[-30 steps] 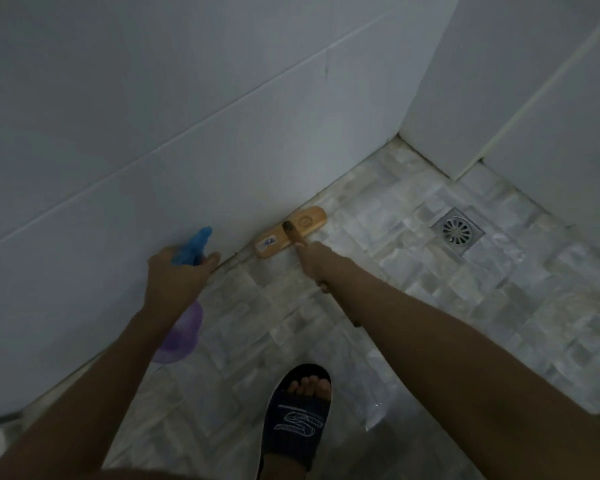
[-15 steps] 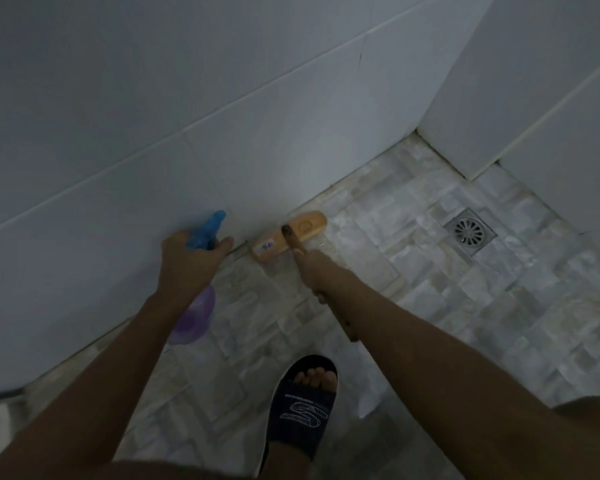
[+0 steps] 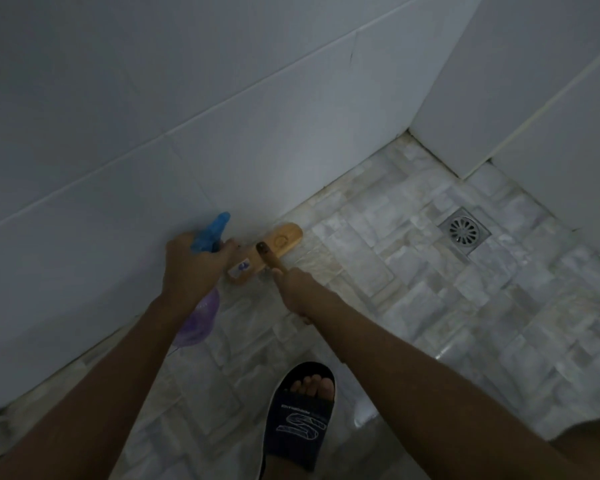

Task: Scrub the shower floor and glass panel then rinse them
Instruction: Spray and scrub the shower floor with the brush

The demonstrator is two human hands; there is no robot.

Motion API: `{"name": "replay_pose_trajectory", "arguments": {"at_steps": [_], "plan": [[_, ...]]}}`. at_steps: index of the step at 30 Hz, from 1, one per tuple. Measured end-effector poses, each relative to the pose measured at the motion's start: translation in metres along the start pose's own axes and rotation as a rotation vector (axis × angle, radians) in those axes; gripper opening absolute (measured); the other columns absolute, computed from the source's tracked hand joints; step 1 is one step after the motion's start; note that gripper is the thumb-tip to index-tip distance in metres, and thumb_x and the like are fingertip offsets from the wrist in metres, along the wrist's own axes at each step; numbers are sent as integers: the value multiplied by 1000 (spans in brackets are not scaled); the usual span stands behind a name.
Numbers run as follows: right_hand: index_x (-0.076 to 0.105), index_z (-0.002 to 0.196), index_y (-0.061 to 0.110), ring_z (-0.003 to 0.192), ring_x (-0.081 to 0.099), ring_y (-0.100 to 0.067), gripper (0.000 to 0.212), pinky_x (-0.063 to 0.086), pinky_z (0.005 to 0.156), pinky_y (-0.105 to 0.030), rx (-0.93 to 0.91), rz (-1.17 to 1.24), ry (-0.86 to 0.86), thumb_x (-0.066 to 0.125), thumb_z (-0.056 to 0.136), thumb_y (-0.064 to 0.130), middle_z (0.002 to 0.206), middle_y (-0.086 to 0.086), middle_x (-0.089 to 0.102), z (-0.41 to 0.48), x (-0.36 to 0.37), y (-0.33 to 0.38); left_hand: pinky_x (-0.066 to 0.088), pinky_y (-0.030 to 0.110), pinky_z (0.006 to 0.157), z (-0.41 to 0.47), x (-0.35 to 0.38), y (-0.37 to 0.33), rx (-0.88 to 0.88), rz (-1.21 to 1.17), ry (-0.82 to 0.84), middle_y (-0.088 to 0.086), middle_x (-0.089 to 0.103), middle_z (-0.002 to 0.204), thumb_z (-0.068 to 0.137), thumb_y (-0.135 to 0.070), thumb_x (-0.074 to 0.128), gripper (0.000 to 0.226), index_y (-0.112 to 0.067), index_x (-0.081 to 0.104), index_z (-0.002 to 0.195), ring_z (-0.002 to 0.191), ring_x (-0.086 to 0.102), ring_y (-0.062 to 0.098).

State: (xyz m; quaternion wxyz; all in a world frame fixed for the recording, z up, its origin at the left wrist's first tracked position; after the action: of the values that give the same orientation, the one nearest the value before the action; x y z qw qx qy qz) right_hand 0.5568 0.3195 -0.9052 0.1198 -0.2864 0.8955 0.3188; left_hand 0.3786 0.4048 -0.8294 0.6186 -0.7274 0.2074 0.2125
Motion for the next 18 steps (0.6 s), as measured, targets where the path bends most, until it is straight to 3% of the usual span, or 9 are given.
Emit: {"name": "replay_pose_trajectory", "arguments": {"at_steps": [3, 7, 10, 13, 15, 18], "plan": [[44, 145, 0, 124, 54, -43, 41, 44, 96, -44, 0, -77, -11, 30, 110, 17, 136, -27, 54, 19, -21, 5, 41, 28, 54, 5, 4, 1, -20, -4, -13, 0, 52, 53, 81, -20, 80, 36, -16, 56, 54, 47, 46, 6], [52, 137, 2, 115, 60, -40, 54, 48, 87, -38, 32, 8, -139, 29, 110, 42, 130, -25, 59, 43, -80, -24, 43, 23, 52, 13, 16, -9, -13, 44, 3, 2, 58, 56, 82, -24, 80, 30, -11, 62, 61, 45, 51, 4], [55, 132, 8, 79, 66, -34, 66, 52, 57, -34, 148, 173, -299, 30, 102, 62, 101, -17, 62, 57, -148, -64, 42, 16, 47, 19, 28, -16, 10, 23, 28, 4, 60, 58, 83, -22, 80, 28, -11, 63, 63, 46, 52, 4], [52, 130, 3, 61, 57, -27, 65, 46, 49, -28, 216, 282, -390, 30, 104, 58, 87, -16, 58, 65, -205, -91, 44, 20, 50, 20, 36, -17, 0, 24, 37, 8, 63, 61, 82, -24, 80, 30, -4, 65, 66, 48, 52, 6], [48, 137, 4, 61, 54, -26, 54, 45, 47, -29, 227, 323, -388, 28, 109, 45, 89, -17, 56, 67, -221, -93, 44, 23, 51, 20, 40, -15, -16, 44, 41, 8, 61, 60, 81, -27, 81, 33, -3, 65, 64, 49, 52, 9], [43, 146, 8, 80, 60, -30, 52, 54, 61, -42, 169, 311, -382, 27, 110, 41, 116, -23, 58, 60, -197, -75, 45, 21, 51, 18, 45, -12, -24, 56, 69, 4, 62, 59, 79, -30, 83, 31, -10, 66, 63, 48, 52, 6]]}}
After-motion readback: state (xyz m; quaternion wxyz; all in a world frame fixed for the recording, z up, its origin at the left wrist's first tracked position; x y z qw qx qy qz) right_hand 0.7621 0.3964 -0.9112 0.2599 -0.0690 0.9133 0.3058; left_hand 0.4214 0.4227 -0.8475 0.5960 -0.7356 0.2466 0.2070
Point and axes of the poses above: each hand's wrist, its own z-axis towards the middle knuckle, its own x-axis out of the palm, y = z × x, the point moved 7 cm from there along z, towards the middle knuckle
